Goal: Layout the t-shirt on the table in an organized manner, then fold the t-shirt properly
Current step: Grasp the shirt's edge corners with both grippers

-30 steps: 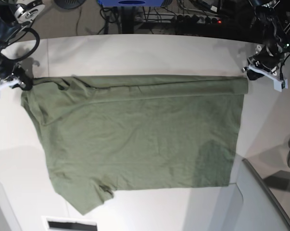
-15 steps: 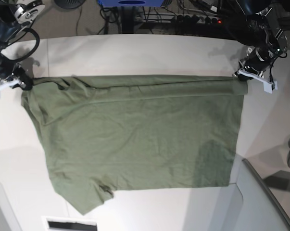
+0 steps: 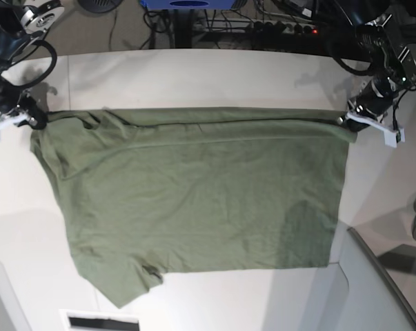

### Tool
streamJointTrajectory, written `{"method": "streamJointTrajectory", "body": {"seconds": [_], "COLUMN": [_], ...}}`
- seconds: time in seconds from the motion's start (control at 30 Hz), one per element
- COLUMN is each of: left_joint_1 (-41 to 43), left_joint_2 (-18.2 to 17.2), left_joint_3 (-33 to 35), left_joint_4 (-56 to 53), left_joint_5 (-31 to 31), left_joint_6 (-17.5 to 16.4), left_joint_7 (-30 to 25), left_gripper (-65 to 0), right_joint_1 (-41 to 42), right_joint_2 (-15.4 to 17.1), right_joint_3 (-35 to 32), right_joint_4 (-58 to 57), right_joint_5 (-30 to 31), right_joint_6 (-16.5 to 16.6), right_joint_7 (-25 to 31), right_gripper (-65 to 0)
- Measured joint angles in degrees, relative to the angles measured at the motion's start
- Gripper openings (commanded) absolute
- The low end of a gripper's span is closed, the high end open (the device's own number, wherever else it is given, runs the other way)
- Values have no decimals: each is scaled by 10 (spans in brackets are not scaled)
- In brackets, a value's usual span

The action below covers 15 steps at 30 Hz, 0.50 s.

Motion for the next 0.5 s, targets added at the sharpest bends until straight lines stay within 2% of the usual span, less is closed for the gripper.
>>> {"method": "streamJointTrajectory", "body": {"seconds": [0.17,0.33,0.5], "left_joint_1": [-37,-81,-110], "left_joint_2": [0,-6,-2], "left_joint_3": [1,62,101], "left_joint_4": [-26,-74,-120], "left_joint_5": [0,0,0], "left_joint_6": [0,2,3], "left_joint_7": [-2,-2,-71], "left_gripper": [-650,-650,-650], "right_joint_1": [0,0,0], "right_joint_2": [0,0,0], "right_joint_3": [0,0,0], "right_joint_4": [0,0,0], "right_joint_5": [0,0,0], "right_joint_6": [0,0,0], "right_joint_7": [0,0,0], "right_gripper": [-650,-650,-650]}}
